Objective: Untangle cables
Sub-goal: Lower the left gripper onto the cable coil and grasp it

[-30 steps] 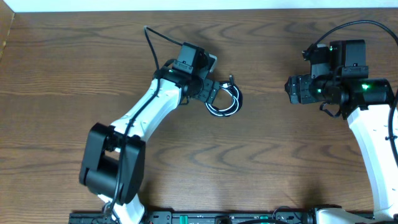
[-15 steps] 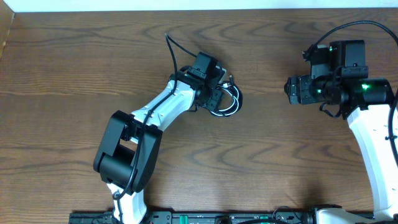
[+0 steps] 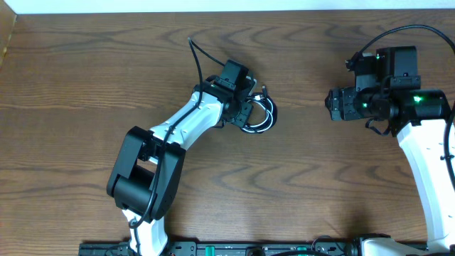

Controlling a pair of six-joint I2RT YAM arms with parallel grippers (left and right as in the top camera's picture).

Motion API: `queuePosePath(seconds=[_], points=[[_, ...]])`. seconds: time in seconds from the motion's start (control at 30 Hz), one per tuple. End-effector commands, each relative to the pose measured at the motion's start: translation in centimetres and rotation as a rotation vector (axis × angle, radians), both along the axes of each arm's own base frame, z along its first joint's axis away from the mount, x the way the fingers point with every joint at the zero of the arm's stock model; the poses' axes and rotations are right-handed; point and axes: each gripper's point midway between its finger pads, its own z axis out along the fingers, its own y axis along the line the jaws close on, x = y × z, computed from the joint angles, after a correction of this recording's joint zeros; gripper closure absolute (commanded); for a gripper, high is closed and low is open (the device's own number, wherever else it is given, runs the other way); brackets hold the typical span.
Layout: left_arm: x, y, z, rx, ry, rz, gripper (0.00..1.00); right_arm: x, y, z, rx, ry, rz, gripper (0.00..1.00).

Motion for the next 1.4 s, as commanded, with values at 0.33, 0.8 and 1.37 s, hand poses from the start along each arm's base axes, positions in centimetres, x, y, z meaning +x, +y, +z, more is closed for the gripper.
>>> queuePosePath(seconds=[0.33,0.8,1.37], points=[[-0.2,0.2,-2.4,0.025,0.043,0.007,0.51,0.1,-0.1,0.4,0.007,-0.006,-0.012,0.17],[0.5,-0.1,-0.7,0.001,-0.003,0.008,0.76,0.2,-0.2,0.5,-0.003,-0.012,-0.009,0.14],[0.9,-0.3,8.0,-0.101,-0.157,0.049,0.75,0.0,-0.2,0.3,0.001,0.002,-0.016,0.11]])
